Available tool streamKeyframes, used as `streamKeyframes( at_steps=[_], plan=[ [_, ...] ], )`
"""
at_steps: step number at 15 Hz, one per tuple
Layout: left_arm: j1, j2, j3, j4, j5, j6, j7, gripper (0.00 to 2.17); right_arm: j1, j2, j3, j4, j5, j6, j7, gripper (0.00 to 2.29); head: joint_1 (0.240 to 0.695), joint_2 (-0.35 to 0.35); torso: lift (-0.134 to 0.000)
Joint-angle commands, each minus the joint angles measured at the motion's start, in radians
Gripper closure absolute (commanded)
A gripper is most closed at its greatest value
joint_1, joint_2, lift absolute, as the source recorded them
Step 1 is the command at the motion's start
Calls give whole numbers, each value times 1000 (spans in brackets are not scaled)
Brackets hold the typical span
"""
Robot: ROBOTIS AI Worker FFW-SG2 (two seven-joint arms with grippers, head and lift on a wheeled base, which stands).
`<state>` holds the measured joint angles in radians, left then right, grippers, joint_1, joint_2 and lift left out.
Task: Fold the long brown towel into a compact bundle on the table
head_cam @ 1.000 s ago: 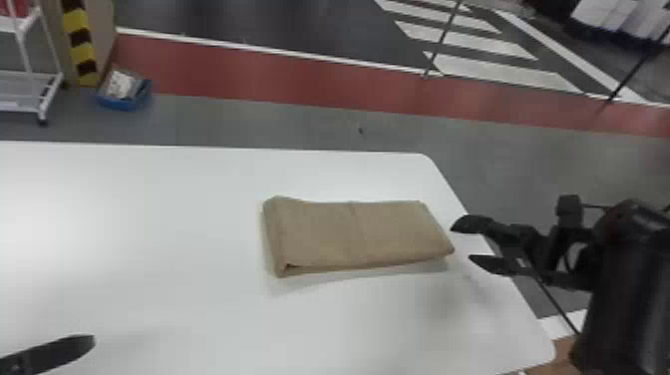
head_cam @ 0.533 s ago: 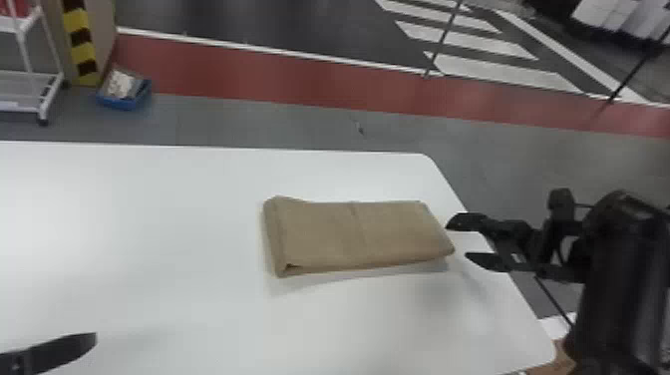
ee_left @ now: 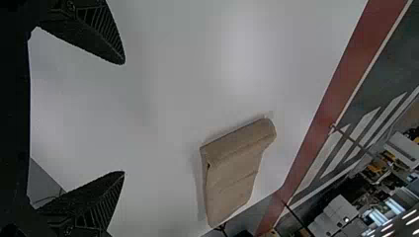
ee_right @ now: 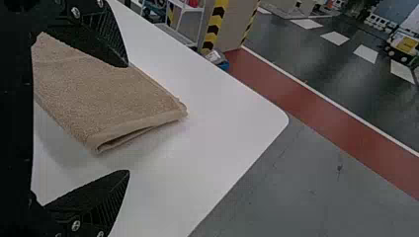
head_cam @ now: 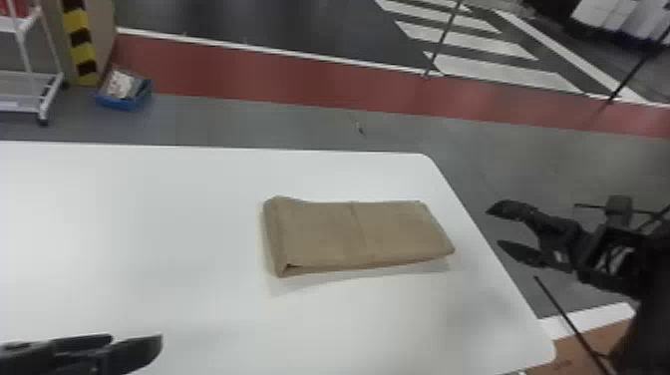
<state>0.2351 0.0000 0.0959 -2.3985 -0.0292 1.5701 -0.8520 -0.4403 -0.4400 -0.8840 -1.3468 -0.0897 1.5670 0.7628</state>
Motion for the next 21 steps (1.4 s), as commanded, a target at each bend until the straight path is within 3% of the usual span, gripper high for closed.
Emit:
streamKeyframes(
  at_steps=[1,3,5,7,9,12,15,18,21],
  plan=[
    [10,-3,-108,-11,11,1,79,103,40,-36,-59,-20,-53,5,3,130,695,-350,-125],
    [10,-3,-211,-8,-1,1,171,103,83,-62,-118,-44,-105,5,15,130,695,-350,-125],
    [10,-3,-314,22,-18,-120,268,103,138,-92,-178,-67,-160,5,24,130,695,-350,-125],
    [-10,-3,-412,81,-86,-267,329,103,173,-118,-220,-74,-189,5,30,130,695,-350,-125],
    [-28,-3,-447,116,-107,-313,349,103,201,-125,-242,-75,-206,5,44,130,695,-350,-125],
    [-28,-3,-441,151,-104,-430,384,107,222,-121,-240,-75,-208,5,79,130,695,-350,-125],
    [-28,-3,-463,260,-106,-598,449,154,229,-94,-234,-89,-208,5,96,140,695,-350,-125],
    [-28,-3,-544,380,-112,-798,531,205,245,-79,-239,-100,-209,5,96,144,695,-350,-125],
    [-36,-3,-613,470,-159,-994,607,208,273,-74,-256,-107,-219,5,96,144,695,-350,-125]
  ],
)
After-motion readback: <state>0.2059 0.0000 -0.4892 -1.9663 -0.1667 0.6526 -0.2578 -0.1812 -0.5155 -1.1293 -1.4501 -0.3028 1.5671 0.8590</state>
